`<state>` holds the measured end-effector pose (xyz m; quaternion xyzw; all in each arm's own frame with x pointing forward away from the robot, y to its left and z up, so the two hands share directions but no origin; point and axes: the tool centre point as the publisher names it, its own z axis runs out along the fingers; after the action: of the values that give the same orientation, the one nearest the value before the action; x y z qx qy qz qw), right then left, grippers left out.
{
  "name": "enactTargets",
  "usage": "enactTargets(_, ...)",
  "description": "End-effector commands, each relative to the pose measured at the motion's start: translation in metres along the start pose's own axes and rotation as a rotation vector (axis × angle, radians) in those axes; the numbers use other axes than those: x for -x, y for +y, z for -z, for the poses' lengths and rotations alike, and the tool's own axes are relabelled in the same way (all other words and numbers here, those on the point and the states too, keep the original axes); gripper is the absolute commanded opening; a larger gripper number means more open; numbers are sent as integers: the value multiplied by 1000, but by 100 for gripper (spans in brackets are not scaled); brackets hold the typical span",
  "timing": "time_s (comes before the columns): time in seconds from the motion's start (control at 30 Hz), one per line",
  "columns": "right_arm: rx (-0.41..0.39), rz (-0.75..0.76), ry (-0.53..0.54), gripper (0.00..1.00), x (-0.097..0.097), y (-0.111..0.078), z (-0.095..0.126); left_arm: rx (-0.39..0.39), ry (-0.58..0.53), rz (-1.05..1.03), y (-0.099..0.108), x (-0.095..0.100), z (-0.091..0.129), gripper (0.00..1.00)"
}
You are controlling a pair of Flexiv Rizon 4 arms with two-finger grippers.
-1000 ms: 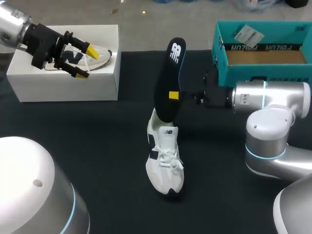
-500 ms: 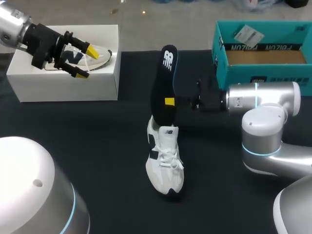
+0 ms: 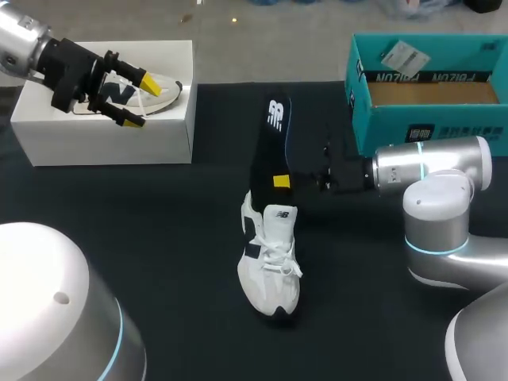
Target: Take the shoe out of the shoebox, open the shoe tongue, remove and reinsert the insole, then place the shoe into the shoebox
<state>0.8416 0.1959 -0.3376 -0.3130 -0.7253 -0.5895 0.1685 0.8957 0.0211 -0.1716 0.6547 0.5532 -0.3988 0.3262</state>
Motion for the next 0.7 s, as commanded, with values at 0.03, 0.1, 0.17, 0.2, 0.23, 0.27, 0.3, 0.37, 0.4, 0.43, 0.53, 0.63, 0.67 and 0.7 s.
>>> enactTargets(0.03, -8, -10, 0, 0, -3, -8, -6, -1, 3, -1, 0, 0, 1, 100)
enactTargets(0.1, -11, -14, 2, 0, -4, -13, -8, -1, 3, -1, 0, 0, 1, 100)
enactTargets(0.17, -14, -23, 6, 0, -6, -19, -11, -1, 3, -1, 0, 0, 1, 100)
enactTargets(0.2, -18, -26, 7, 0, -7, -22, -13, -1, 3, -1, 0, 0, 1, 100)
enactTargets(0.23, -20, -30, 7, 0, -8, -23, -14, -1, 3, -1, 0, 0, 1, 100)
enactTargets(0.27, -29, -34, 7, 0, -8, -27, -14, -1, 3, -1, 0, 0, 1, 100)
enactTargets(0.3, -40, -36, 6, 0, -9, -29, -15, -1, 3, -1, 0, 0, 1, 100)
enactTargets(0.37, -56, -43, 10, 0, -11, -35, -16, -1, 3, -1, 0, 0, 1, 100)
enactTargets(0.4, -64, -45, 12, 0, -12, -37, -17, -1, 3, -1, 0, 0, 1, 100)
enactTargets(0.43, -73, -45, 11, 0, -13, -39, -17, -1, 3, -1, 0, 0, 1, 100)
enactTargets(0.53, -69, -44, 14, 25, -15, -38, -17, -1, 3, -1, 0, 0, 1, 100)
enactTargets(0.63, -59, -27, 7, 56, -16, -30, -17, -1, 3, -1, 0, 0, 1, 100)
enactTargets(0.67, -59, -22, 6, 55, -16, -27, -17, -1, 3, -1, 0, 0, 1, 100)
enactTargets(0.7, -60, -16, 5, 51, -16, -24, -17, -1, 3, -1, 0, 0, 1, 100)
